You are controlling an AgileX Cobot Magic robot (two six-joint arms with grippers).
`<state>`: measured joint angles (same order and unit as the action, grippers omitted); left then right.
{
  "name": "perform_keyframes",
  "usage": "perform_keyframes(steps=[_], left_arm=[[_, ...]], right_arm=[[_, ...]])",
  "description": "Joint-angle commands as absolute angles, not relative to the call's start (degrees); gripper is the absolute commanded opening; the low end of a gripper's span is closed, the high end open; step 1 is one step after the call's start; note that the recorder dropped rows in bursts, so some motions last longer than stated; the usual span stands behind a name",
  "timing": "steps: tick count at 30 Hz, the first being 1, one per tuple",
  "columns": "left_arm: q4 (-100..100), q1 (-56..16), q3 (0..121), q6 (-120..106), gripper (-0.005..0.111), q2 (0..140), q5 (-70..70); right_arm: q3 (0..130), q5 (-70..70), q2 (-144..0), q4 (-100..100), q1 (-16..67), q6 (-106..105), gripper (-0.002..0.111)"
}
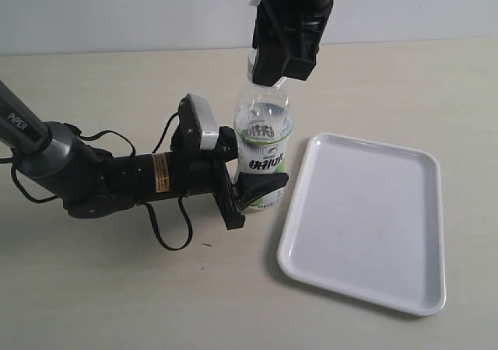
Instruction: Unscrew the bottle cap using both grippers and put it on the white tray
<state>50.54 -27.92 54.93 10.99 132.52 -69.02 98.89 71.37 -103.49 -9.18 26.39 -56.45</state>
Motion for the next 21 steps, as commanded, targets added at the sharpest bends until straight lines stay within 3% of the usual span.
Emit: perform_keyframes(steps=[1,8,21], left_arm=[[50.8,-28.0,54.8,11.1,0.0,132.5,-66.4],[50.8,-28.0,54.8,11.1,0.0,132.5,-66.4],[50.8,-28.0,54.8,11.1,0.0,132.5,-66.4]], right_arm=[[99.3,70.0,-102.1,-9.9,26.3,-56.3,0.054],[99.3,70.0,-102.1,-9.9,26.3,-53.0,0.064],[99.3,69.7,-102.1,-9.0,26.3,-10.9,0.068]])
